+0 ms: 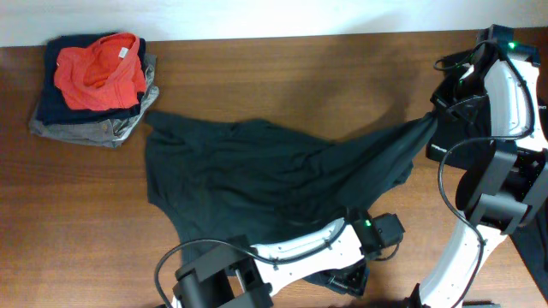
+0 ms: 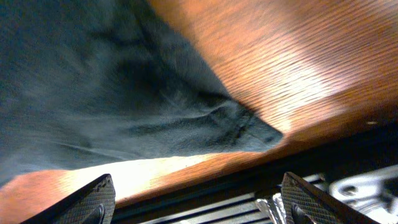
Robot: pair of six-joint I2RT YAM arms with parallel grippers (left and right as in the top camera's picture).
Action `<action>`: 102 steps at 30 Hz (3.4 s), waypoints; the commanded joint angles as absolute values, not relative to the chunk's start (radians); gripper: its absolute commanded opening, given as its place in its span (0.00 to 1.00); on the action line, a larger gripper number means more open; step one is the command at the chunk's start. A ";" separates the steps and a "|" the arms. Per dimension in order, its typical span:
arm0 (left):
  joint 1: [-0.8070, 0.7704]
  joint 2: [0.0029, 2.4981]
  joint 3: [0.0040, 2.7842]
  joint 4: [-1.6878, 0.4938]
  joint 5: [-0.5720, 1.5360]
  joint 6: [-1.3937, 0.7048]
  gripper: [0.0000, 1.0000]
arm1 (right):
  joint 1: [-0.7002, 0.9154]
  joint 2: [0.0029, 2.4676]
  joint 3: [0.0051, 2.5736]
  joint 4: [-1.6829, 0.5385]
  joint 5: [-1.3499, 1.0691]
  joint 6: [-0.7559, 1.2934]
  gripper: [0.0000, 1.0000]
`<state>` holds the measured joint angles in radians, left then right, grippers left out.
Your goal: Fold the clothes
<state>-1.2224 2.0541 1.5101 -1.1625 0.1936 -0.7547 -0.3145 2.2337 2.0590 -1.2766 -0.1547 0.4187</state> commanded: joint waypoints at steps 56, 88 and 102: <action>-0.886 2.049 1.658 -1.069 -0.099 -0.454 0.91 | -0.315 2.177 2.076 -1.253 -0.130 0.397 0.04; -0.938 2.057 1.670 -0.984 0.110 -0.684 0.63 | -0.315 2.177 2.076 -1.254 -0.130 0.396 0.04; -0.937 2.143 1.670 -0.976 0.089 -0.650 0.59 | -0.315 2.177 2.076 -1.253 -0.125 0.396 0.04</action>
